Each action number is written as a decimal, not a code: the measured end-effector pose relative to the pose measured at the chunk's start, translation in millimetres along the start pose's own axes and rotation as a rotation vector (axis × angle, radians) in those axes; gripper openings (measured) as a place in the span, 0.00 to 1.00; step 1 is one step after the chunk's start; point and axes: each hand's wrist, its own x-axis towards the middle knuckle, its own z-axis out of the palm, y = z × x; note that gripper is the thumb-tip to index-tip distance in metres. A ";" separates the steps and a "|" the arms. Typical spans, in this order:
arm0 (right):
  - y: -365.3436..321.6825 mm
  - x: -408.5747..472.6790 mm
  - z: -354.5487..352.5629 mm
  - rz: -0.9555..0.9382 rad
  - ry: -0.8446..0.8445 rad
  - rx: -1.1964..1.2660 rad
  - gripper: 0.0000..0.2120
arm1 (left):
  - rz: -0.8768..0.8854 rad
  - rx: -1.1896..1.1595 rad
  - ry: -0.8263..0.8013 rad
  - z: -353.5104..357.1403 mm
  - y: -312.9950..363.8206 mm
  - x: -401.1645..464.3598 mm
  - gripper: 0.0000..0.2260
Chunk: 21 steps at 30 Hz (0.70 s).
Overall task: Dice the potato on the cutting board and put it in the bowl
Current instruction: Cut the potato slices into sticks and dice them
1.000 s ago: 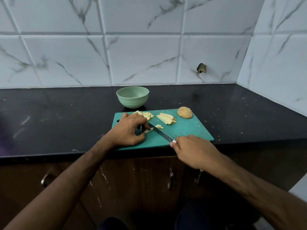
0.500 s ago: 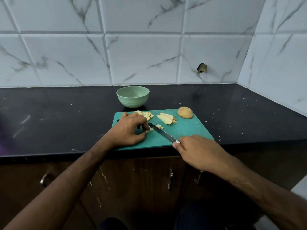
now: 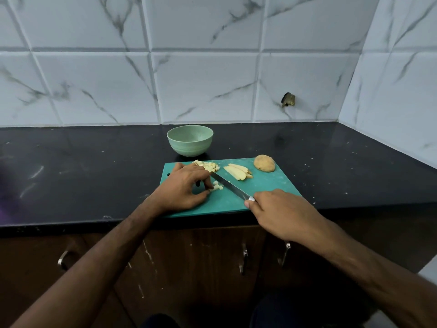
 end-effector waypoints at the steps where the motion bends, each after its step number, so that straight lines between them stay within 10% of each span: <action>1: -0.2 -3.9 0.7 -0.003 -0.012 -0.004 0.17 | -0.001 0.000 0.001 0.3 -0.6 0.0 0.08; 21: -10.3 -10.2 8.5 -0.017 -0.004 0.001 0.16 | 0.017 0.032 0.087 2.2 -2.5 -1.9 0.05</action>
